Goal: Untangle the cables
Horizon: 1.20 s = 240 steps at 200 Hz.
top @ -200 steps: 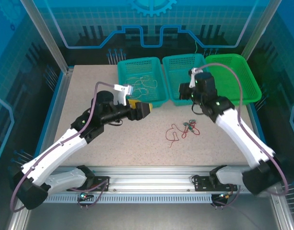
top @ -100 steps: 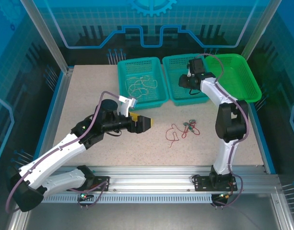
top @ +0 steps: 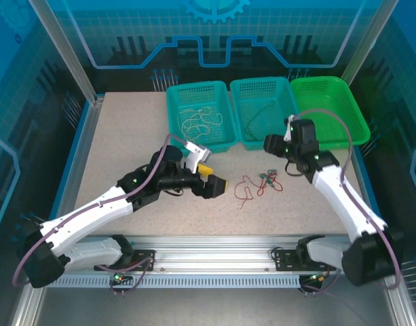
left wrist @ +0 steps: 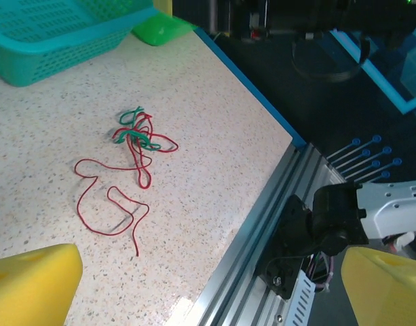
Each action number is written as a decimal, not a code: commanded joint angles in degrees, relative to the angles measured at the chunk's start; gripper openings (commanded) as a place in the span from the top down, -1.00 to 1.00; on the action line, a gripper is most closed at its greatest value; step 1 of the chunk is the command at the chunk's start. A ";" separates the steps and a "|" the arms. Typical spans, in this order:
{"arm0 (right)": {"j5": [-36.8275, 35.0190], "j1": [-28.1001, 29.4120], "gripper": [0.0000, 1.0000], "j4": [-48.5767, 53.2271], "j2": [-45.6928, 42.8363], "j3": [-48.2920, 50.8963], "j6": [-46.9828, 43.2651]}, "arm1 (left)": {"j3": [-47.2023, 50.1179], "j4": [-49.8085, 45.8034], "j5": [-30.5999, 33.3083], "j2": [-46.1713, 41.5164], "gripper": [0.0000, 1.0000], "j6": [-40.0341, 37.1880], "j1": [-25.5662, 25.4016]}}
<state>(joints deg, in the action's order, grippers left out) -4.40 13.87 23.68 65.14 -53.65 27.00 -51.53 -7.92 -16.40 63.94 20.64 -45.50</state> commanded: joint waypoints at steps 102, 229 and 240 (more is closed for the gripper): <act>-13.05 8.72 0.00 2.12 16.25 9.53 1.56 | 0.81 3.90 2.05 4.11 -0.98 -5.52 -4.08; 1.92 8.79 1.00 -0.43 8.97 12.14 -0.65 | -0.69 0.00 14.24 9.65 -0.98 1.49 -3.96; 4.24 9.51 1.00 -0.63 5.71 12.99 -0.46 | -1.58 -0.74 14.43 11.53 -0.98 4.55 -3.19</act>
<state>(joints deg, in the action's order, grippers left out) -8.62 22.20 23.97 77.38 -42.50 26.52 -50.57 -5.78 -6.96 72.14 19.20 -49.39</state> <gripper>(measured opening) 0.050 0.988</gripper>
